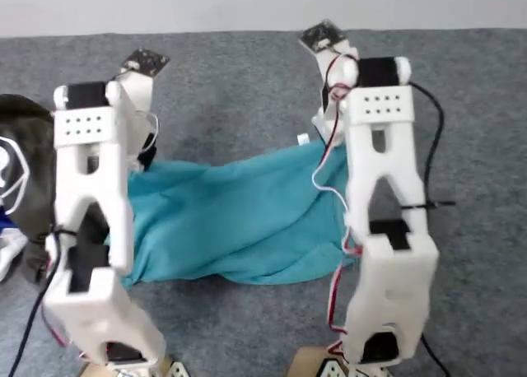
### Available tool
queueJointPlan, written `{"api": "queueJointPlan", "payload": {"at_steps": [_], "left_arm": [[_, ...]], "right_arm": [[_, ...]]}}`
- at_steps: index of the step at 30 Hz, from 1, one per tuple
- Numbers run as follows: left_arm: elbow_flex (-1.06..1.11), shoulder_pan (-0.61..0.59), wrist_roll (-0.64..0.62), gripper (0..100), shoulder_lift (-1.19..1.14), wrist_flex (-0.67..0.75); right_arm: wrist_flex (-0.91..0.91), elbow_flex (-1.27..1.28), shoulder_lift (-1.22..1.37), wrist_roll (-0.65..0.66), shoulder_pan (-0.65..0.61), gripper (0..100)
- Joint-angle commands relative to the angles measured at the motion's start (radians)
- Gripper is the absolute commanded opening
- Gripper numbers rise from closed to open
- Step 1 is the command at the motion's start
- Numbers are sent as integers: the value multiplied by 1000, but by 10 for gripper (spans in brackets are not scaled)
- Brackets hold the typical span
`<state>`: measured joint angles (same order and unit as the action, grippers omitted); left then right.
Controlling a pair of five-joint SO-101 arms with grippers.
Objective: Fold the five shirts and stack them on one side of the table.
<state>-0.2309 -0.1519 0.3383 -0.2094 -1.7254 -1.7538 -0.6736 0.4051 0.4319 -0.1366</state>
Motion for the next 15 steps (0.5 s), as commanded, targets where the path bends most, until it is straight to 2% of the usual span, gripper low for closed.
{"api": "queueJointPlan", "payload": {"at_steps": [1,5,10,13,15], "left_arm": [[151,6,0,5,176,-28],[369,35,25,5,299,-21],[639,92,31,6,394,123],[673,121,35,22,430,141],[656,133,32,84,451,117]], "right_arm": [[-42,247,-269,34,-5,9],[-33,517,-433,54,-5,10],[84,795,-550,55,2,10],[157,895,-572,52,2,10],[182,925,-572,52,4,10]]}}
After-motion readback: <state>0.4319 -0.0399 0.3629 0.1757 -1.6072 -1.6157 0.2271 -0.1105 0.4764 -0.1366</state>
